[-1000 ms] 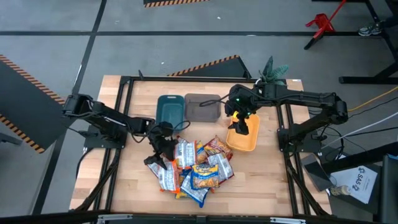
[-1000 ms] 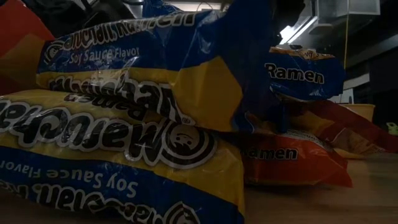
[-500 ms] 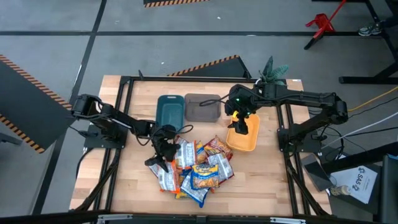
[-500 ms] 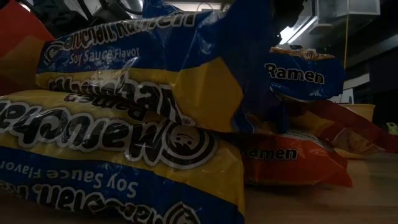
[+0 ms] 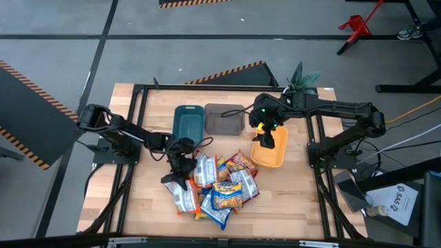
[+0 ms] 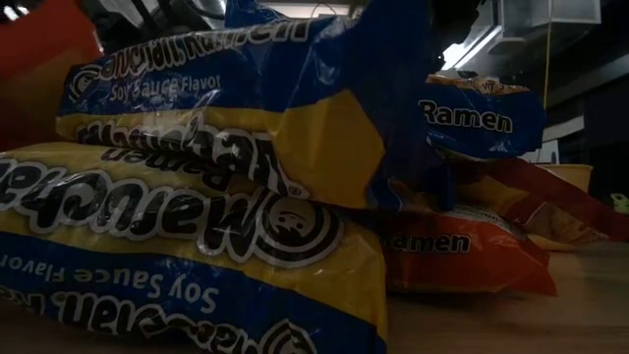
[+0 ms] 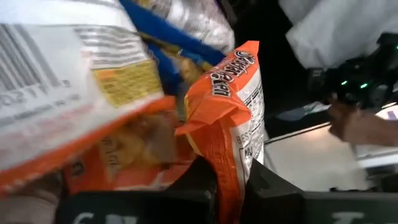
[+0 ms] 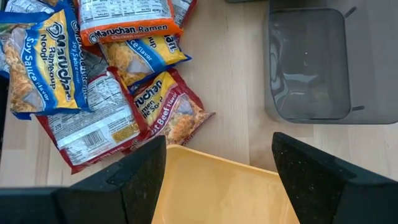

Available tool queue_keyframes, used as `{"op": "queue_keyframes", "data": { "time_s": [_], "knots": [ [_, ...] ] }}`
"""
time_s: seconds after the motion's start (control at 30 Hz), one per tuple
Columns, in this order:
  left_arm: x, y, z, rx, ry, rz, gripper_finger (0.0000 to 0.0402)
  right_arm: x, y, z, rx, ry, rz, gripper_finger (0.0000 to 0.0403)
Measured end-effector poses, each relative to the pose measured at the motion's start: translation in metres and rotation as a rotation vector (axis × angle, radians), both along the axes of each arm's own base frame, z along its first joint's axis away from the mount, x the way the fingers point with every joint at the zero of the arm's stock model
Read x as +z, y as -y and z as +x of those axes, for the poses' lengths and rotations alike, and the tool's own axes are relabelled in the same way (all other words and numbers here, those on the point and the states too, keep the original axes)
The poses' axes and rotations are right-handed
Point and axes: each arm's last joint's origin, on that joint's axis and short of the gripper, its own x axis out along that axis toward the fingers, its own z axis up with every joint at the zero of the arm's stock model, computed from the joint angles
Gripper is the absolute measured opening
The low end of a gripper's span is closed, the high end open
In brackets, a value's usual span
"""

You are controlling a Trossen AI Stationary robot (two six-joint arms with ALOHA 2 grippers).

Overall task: Sort Maruchan noodles
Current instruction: Put the orange noodle pack into the blue bin

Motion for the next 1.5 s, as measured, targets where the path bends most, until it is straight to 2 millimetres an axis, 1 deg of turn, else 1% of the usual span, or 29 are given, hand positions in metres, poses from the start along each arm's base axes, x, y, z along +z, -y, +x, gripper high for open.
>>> {"op": "queue_keyframes", "data": {
  "time_s": [0.1, 0.27, 0.4, 0.53, 0.63, 0.73, 0.8, 0.97, 1.03, 1.1, 1.13, 1.2, 1.3, 1.43, 1.5],
  "knots": [
    [0.008, -0.001, -0.002, 0.017, -0.017, -0.031, 0.0008, 0.000, 0.000, 0.000, 0.000, 0.000, 0.000, 0.0280],
    [0.031, -0.007, -0.008, 0.073, -0.019, -0.085, 0.0008, 0.000, 0.000, 0.000, 0.000, 0.004, -0.001, 0.0280],
    [0.050, -0.019, -0.018, 0.161, -0.073, -0.149, 0.0008, 0.000, 0.000, 0.000, 0.000, 0.006, -0.001, 0.0280],
    [0.071, -0.038, -0.031, 0.297, -0.096, -0.204, 0.0008, 0.001, 0.001, 0.001, -0.011, 0.008, -0.021, 0.0280],
    [0.085, -0.056, -0.040, 0.467, -0.100, -0.249, 0.0008, 0.001, 0.001, 0.001, -0.018, 0.010, -0.035, 0.0280],
    [0.095, -0.076, -0.048, 0.705, -0.112, -0.296, 0.0008, 0.001, 0.001, 0.001, -0.022, 0.009, -0.041, 0.0280],
    [0.099, -0.090, -0.053, 0.855, -0.077, -0.293, 0.0008, 0.001, 0.002, 0.001, -0.025, 0.010, -0.046, 0.0280],
    [0.103, -0.123, -0.068, 1.210, -0.011, -0.237, 0.0008, 0.001, 0.003, 0.001, -0.043, 0.009, -0.070, 0.0280],
    [0.102, -0.134, -0.074, 1.325, 0.009, -0.191, 0.0008, 0.001, 0.003, 0.002, -0.049, 0.011, -0.080, 0.0280],
    [0.101, -0.142, -0.078, 1.400, 0.020, -0.151, 0.0008, 0.001, 0.003, 0.003, -0.053, 0.020, -0.086, 0.0280],
    [0.101, -0.145, -0.080, 1.410, 0.025, -0.133, 0.0008, 0.002, 0.003, 0.003, -0.053, 0.026, -0.087, 0.0280],
    [0.100, -0.148, -0.083, 1.371, 0.020, -0.071, 0.0008, 0.002, 0.003, 0.003, -0.053, 0.032, -0.088, 0.0280],
    [0.101, -0.151, -0.092, 1.328, -0.101, 0.046, 0.0008, 0.002, 0.003, 0.004, -0.053, 0.032, -0.088, 0.0280],
    [0.119, -0.155, -0.104, 1.239, -0.179, 0.249, 0.0008, 0.003, 0.004, 0.005, -0.054, 0.047, -0.090, 0.0280],
    [0.126, -0.157, -0.105, 1.176, -0.210, 0.320, 0.0008, 0.004, 0.004, 0.006, -0.055, 0.062, -0.092, 0.0280]
  ]
}}
